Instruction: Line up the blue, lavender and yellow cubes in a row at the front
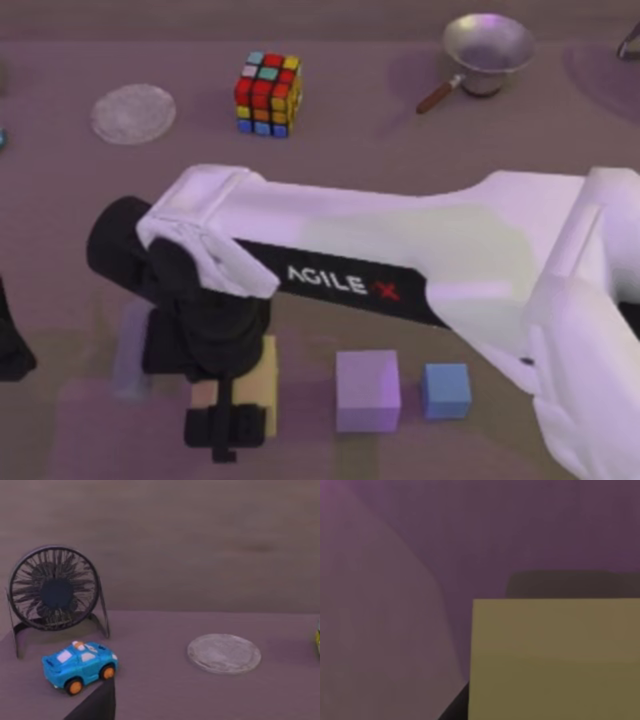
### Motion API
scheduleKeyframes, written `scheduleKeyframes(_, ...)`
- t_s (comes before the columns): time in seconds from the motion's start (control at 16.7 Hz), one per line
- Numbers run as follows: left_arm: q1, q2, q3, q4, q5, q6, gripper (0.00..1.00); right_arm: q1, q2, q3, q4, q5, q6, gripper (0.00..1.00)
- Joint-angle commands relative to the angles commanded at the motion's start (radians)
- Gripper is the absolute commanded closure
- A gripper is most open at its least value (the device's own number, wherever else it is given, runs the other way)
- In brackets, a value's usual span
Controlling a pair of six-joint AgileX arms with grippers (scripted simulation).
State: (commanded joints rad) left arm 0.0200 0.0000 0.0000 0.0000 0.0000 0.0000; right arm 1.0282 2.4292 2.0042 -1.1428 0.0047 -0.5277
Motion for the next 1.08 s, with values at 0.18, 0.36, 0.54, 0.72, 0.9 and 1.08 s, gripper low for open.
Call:
scheduleKeyframes(0.18,0.0,0.0,0.0,0.0,0.0,0.0,0.0,0.0,0.0,0.0,0.0,0.0,0.0,0.7)
scheduleKeyframes(0.36,0.0,0.0,0.0,0.0,0.0,0.0,0.0,0.0,0.0,0.0,0.0,0.0,0.0,0.47)
scheduleKeyframes(0.54,0.0,0.0,0.0,0.0,0.0,0.0,0.0,0.0,0.0,0.0,0.0,0.0,0.0,0.25)
scheduleKeyframes(0.72,0.0,0.0,0.0,0.0,0.0,0.0,0.0,0.0,0.0,0.0,0.0,0.0,0.0,0.02)
scheduleKeyframes(0.9,0.0,0.0,0.0,0.0,0.0,0.0,0.0,0.0,0.0,0.0,0.0,0.0,0.0,0.0)
scheduleKeyframes(1.08,0.0,0.0,0.0,0.0,0.0,0.0,0.0,0.0,0.0,0.0,0.0,0.0,0.0,0.0)
